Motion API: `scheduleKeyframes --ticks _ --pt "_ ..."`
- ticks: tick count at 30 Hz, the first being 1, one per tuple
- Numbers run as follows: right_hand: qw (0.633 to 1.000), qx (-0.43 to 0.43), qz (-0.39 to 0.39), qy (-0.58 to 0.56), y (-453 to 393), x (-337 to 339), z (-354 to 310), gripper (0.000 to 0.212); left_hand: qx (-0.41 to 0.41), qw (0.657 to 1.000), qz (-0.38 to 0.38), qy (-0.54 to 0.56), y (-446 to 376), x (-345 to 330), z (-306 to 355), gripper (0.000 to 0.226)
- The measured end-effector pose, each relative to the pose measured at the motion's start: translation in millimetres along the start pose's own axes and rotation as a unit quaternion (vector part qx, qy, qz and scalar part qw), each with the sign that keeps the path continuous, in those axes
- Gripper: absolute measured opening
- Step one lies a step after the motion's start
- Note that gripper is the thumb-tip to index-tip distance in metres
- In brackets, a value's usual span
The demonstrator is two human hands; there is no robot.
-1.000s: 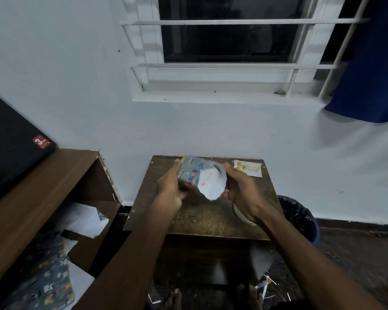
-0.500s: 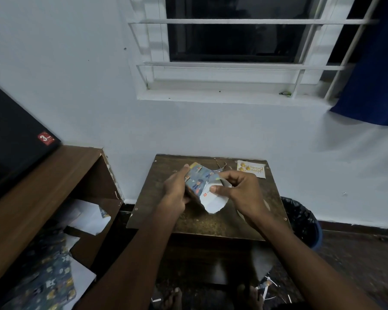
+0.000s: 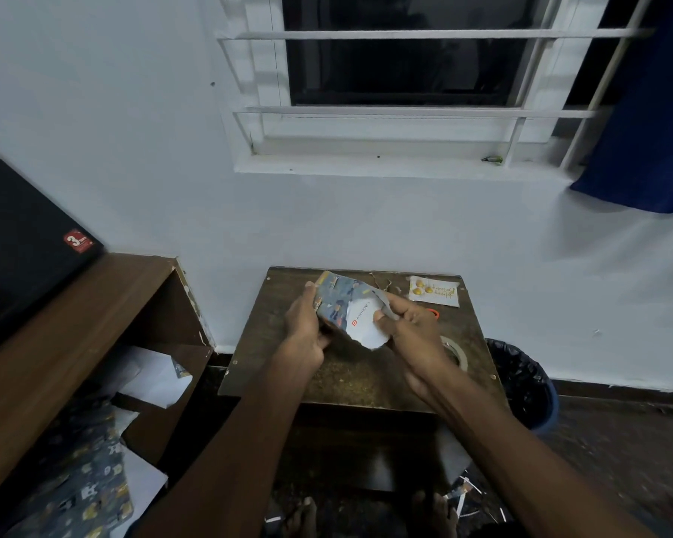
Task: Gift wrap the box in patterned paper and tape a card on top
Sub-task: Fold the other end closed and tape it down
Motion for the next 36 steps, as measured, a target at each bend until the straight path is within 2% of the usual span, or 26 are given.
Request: scheduleKeyframes --ticks 5,8,11,13,16,20,22,26,28,30,31,36 --pt "0.997 -0.003 0.075 0.013 -2 13 -4 0.034 -0.027 0.999 -0.029 -0.027 -1 0 0 0.037" --pt "0.991 -0.005 0.131 0.010 -9 27 -4 0.027 -0.011 0.996 -0.067 -0.065 4 -1 3 0.030" --pt "0.980 -0.038 0.189 -0.053 -12 41 -3 0.021 0.033 0.989 -0.089 -0.117 9 -1 -2 0.025" --pt "0.971 -0.057 0.207 -0.107 -10 43 -6 0.022 0.048 0.982 -0.077 -0.167 9 -1 -9 0.022" --pt "0.974 -0.058 0.185 -0.115 -9 36 -9 0.010 0.068 0.979 -0.065 -0.183 6 -3 -21 0.019" --pt "0.983 -0.022 0.089 -0.160 -5 13 -14 0.051 0.099 0.982 -0.062 -0.148 1 -5 -31 0.014" --pt "0.985 0.006 0.041 -0.165 -1 3 -19 0.056 0.110 0.984 -0.058 -0.130 -1 -4 -32 0.013" --pt "0.993 0.050 -0.083 -0.061 0 -17 -12 0.046 0.121 0.985 -0.061 -0.103 2 -5 -33 0.015" --pt "0.989 0.066 -0.125 0.038 -3 -20 -5 0.062 0.121 0.986 -0.069 -0.092 4 -5 -30 0.018" --pt "0.979 0.091 -0.114 0.140 -5 -20 -2 0.081 0.116 0.987 -0.067 -0.091 3 -4 -32 0.030" --pt "0.974 0.107 -0.093 0.175 -6 -19 -2 0.081 0.114 0.987 -0.061 -0.098 4 -4 -33 0.031" --pt "0.952 0.140 -0.016 0.273 -12 -11 -2 0.062 0.113 0.973 -0.060 -0.191 9 0 -28 0.030"
Point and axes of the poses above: each hand's wrist, its own y-axis away from the middle knuckle, its own x-axis out of the back of the hand, z = x × y, the point moved 5 cm from there along -y, towards the middle knuckle, and after that the axes turned 2 degrees about -x, right-handed, at the moved point
